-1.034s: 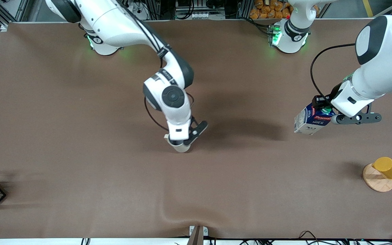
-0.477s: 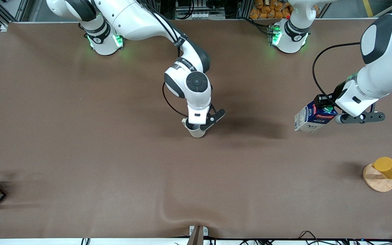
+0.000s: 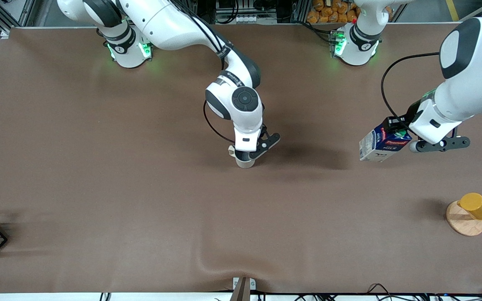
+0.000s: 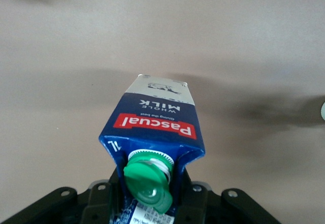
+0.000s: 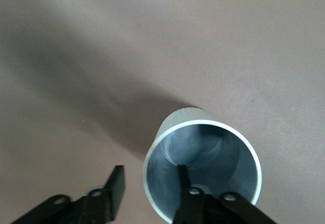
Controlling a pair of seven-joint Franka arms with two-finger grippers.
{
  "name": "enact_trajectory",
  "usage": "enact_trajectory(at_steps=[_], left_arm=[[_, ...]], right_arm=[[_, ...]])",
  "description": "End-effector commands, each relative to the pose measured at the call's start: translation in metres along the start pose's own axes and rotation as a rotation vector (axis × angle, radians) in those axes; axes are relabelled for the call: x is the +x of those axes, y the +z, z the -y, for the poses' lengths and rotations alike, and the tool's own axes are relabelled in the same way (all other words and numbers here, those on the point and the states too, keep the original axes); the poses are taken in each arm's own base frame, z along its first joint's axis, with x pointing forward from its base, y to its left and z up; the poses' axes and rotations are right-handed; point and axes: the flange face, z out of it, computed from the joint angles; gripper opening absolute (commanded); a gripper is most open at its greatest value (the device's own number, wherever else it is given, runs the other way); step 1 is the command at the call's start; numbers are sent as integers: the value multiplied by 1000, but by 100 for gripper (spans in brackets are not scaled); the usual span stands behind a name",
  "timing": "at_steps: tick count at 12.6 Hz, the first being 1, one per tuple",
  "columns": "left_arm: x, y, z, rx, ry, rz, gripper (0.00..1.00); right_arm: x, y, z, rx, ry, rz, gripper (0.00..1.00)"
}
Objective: Place milk next to cup
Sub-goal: 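Open the right gripper off the mug while the left gripper carries the milk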
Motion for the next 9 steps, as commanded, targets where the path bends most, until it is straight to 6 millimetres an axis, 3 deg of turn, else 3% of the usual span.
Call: enact_trajectory(at_steps=[1,3,5,8,9], left_arm=[[-8,-4,-27,-11,-17,7,39],[-15,-4,-60,-5,-30,5,39],[-25,-2,-105,0,-41,2,39],[-42,16,-172,12,0,16,39],[-50,25,-191,22,27,25,39]], right_arm=[[6,-37,-3,11,68,-34,100],[9,-91,-31,16,111,-68,100],[-1,-145,-60,5,140,-40,100],[-17,-177,-154,-8,97,5,100],[-25,-184,-199,-7,74,11,100]])
